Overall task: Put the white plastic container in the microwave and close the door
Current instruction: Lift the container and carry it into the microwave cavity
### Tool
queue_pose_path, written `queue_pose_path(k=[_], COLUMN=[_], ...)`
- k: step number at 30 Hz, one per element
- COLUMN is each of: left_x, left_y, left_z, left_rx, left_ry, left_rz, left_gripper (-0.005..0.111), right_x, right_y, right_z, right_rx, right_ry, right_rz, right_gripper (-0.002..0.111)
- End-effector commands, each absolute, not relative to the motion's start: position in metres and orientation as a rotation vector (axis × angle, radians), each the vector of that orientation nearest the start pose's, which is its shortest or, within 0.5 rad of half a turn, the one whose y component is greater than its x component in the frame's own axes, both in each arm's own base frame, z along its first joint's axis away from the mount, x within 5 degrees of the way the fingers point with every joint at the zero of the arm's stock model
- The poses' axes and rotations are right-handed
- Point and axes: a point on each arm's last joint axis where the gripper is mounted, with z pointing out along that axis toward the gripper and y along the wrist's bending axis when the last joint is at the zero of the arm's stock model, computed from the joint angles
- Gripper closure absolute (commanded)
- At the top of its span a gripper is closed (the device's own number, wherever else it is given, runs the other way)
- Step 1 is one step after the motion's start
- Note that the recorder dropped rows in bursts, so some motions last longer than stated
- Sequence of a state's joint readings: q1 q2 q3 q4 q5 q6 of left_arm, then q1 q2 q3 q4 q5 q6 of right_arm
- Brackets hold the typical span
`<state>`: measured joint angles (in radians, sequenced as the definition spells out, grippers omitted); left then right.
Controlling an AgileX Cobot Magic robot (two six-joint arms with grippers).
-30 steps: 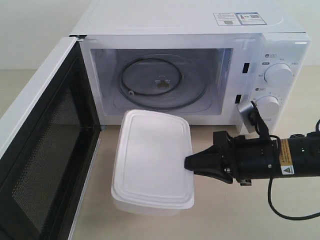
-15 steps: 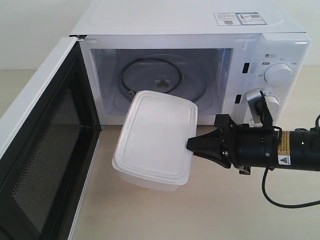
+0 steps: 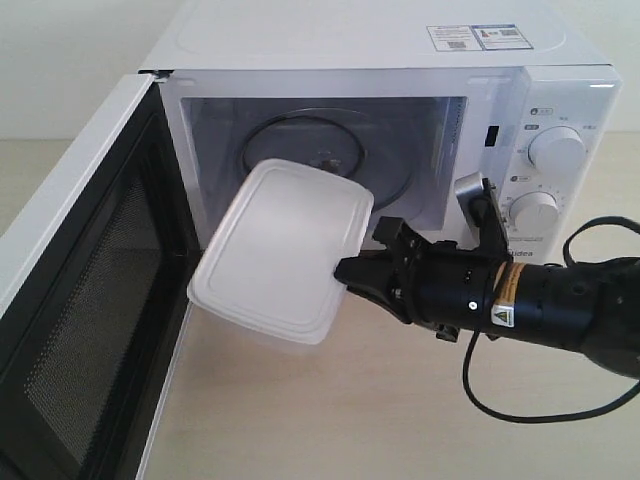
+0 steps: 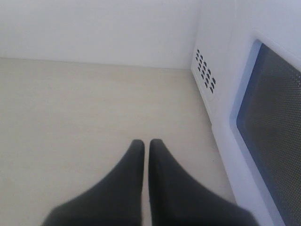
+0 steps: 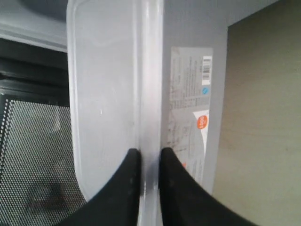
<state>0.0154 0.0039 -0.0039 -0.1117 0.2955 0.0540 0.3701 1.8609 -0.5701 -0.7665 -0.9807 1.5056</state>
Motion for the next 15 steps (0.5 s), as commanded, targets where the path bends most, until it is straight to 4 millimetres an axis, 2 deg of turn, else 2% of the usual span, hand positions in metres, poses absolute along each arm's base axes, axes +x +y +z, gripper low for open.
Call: queue_pose_path(k=[1,8,15], left_x=[0.055,0.055,0.055], left_y=[-0.002,-0.002,-0.002], left_z=[0.187,0.187,0.187], left_rx=[-0.039,-0.039,-0.039], left_ry=[1.777,1.777,1.777], left_rz=[-0.052,-0.052,-0.052], left_gripper=[0.102,0.102,0.102], right_x=[0.261,0.255,0.25], right_y=[0.164,0.187,0.192], right_z=[0.137,0.141,0.14], right_rx=[0.329,0.511,0.653], right_ry=[2.087,1.952,1.847], right_rz=[1.457,1.379,1.189], right_gripper=[0.108,0.108,0.108])
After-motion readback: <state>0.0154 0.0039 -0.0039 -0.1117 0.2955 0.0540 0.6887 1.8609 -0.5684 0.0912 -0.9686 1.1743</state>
